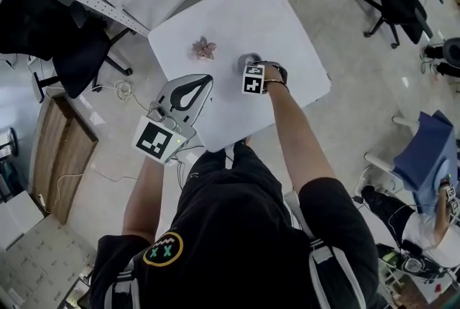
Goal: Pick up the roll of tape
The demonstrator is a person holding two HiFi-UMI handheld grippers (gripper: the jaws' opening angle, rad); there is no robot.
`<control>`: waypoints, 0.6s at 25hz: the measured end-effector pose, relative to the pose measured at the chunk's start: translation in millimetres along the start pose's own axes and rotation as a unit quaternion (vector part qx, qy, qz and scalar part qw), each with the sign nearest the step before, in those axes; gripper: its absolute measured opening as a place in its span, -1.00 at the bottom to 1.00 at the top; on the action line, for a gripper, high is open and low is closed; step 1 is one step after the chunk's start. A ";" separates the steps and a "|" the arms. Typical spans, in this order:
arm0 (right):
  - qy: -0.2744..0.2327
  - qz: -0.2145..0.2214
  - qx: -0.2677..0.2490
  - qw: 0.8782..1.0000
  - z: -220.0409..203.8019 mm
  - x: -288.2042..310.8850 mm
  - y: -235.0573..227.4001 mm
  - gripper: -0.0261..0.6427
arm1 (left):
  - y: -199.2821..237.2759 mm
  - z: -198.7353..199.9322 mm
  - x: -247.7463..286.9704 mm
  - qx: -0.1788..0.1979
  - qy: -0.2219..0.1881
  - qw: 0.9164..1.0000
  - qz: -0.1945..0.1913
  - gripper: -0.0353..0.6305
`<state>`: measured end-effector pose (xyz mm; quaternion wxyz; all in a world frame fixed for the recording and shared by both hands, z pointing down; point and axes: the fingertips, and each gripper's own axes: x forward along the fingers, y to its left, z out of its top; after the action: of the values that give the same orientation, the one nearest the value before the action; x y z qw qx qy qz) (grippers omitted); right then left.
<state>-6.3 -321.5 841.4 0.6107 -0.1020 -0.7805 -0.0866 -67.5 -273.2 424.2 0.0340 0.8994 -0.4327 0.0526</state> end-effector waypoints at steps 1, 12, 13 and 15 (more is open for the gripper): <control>-0.004 -0.003 0.004 1.000 1.0 -2.6 1.3 -0.74 | -1.7 1.3 -0.7 0.001 -0.002 1.000 -0.001 -0.85; -0.086 -0.066 0.044 0.993 42.3 -60.1 7.6 -0.74 | -12.9 -10.8 -19.8 0.040 0.035 0.998 -0.016 -0.85; -0.095 -0.074 0.046 0.992 46.9 -67.4 8.7 -0.74 | -14.4 -10.0 -21.1 0.041 0.031 0.999 -0.019 -0.85; -0.110 -0.087 0.050 0.989 54.6 -81.4 12.3 -0.74 | -16.5 -8.0 -24.0 0.043 0.010 0.999 -0.023 -0.85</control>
<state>-35.1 -299.8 749.5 0.5156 -0.0118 -0.8521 -0.0890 -69.9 -243.5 429.0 0.0007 0.9091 -0.4090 0.0789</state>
